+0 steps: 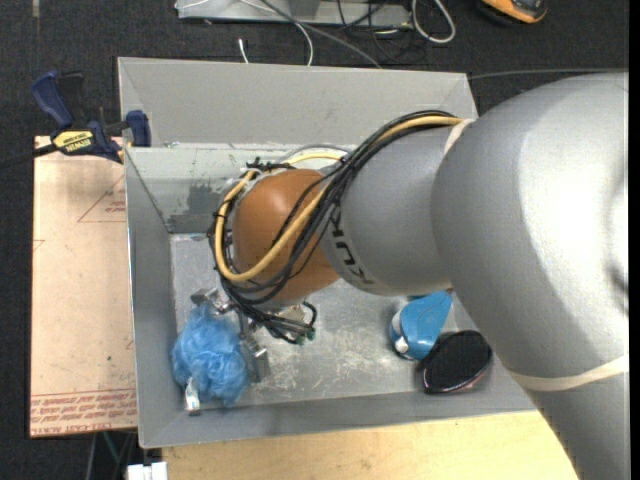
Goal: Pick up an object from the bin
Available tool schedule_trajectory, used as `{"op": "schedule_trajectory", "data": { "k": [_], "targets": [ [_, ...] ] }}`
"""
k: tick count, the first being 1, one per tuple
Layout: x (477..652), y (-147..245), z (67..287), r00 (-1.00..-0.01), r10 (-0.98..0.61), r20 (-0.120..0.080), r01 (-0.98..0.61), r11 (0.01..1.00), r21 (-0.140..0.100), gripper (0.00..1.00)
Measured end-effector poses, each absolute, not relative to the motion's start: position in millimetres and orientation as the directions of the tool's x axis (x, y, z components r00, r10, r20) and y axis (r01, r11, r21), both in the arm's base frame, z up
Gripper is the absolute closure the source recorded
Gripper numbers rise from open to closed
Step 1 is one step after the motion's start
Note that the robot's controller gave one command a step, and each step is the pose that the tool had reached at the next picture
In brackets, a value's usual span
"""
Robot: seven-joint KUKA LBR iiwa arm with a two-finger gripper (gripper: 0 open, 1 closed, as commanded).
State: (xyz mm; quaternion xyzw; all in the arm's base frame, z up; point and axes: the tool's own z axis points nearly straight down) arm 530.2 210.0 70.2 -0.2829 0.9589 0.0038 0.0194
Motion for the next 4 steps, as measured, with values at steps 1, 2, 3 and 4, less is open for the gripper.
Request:
{"op": "schedule_trajectory", "data": {
  "k": [1, 2, 3, 4],
  "targets": [
    [530.3, 209.5, 70.2, -0.839, -0.542, -0.039, -0.543, 0.84, -0.004, 1.0],
    [530.3, 209.5, 70.2, -0.839, -0.542, -0.039, -0.542, 0.84, -0.004, 1.0],
    [530.3, 209.5, 70.2, -0.839, -0.542, -0.039, -0.542, 0.84, -0.004, 1.0],
    [530.3, 209.5, 70.2, -0.839, -0.542, -0.039, -0.542, 0.84, -0.004, 1.0]
  ]
}}
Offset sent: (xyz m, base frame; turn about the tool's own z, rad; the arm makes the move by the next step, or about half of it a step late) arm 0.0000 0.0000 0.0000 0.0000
